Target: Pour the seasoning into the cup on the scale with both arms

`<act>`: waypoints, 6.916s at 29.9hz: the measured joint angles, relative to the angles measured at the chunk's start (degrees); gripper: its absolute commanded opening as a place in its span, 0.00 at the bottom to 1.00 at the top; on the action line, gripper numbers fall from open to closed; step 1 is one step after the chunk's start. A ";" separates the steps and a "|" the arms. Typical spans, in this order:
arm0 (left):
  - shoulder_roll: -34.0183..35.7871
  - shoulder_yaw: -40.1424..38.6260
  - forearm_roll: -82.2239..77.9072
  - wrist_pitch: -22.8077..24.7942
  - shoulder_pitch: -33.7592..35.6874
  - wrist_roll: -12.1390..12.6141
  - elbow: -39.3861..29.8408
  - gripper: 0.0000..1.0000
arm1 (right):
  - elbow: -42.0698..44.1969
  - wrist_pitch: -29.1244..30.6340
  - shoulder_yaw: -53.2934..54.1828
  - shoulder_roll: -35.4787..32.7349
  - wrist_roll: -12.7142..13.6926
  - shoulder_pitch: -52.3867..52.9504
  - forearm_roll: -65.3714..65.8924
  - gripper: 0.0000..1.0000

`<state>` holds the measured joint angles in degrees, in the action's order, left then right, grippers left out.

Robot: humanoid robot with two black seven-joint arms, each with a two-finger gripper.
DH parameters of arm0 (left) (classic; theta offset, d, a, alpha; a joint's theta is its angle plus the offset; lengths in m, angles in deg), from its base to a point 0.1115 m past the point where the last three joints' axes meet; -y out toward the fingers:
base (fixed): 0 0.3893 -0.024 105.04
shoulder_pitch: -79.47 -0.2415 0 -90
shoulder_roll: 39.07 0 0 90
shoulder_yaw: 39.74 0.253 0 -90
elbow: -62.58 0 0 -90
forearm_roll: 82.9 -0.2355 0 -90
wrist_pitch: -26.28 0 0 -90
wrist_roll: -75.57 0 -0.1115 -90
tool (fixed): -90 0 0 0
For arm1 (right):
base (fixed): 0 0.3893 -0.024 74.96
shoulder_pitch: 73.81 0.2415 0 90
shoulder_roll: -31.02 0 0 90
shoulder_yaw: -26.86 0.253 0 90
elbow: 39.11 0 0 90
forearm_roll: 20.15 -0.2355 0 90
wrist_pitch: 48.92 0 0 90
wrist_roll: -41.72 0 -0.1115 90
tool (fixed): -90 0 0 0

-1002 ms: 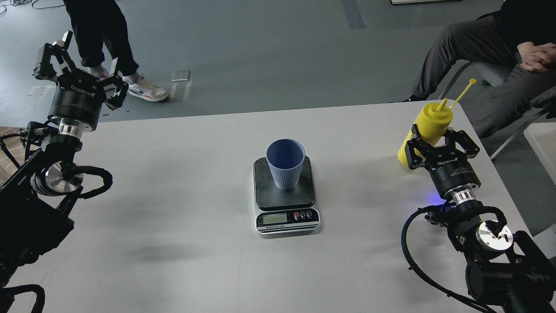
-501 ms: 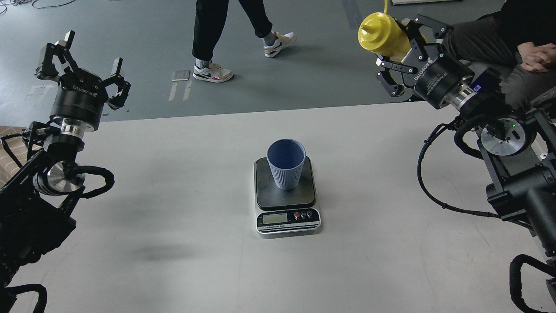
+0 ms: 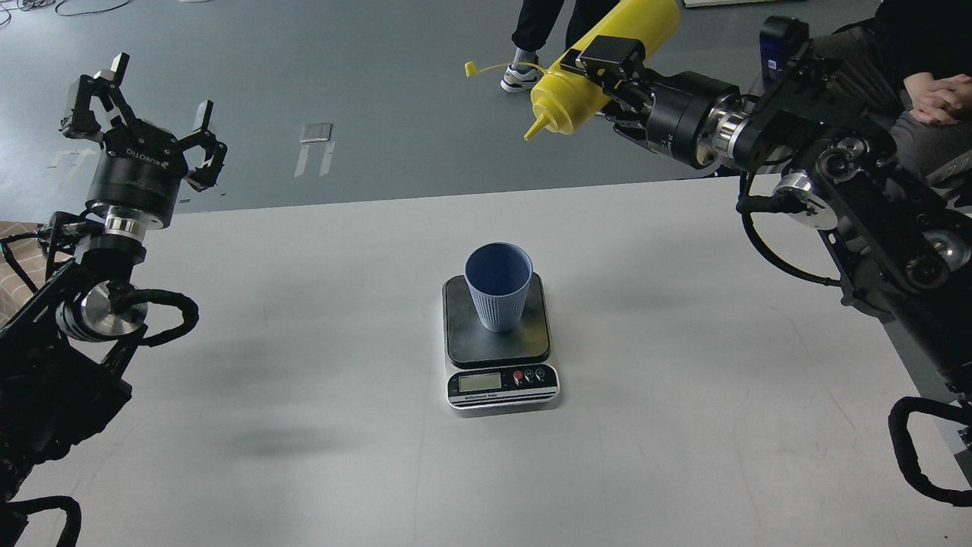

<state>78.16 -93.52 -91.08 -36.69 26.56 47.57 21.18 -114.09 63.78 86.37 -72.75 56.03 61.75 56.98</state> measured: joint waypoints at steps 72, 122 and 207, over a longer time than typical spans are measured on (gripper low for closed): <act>0.90 -1.17 0.01 0.66 -0.36 0.00 0.01 0.98 | -8.91 -2.76 2.68 8.58 0.26 -10.05 19.72 0.00; 0.48 -0.77 0.00 0.57 -0.43 0.00 -0.71 0.98 | 6.52 2.53 33.52 13.77 1.29 -45.52 -95.81 0.00; 0.73 -0.77 0.01 0.93 -0.11 0.00 -0.70 0.98 | -18.41 5.31 27.57 6.85 0.61 -56.38 -89.95 1.00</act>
<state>78.89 -94.29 -91.08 -35.76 26.45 47.58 20.48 -132.50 69.09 113.94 -65.90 56.64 5.37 -32.97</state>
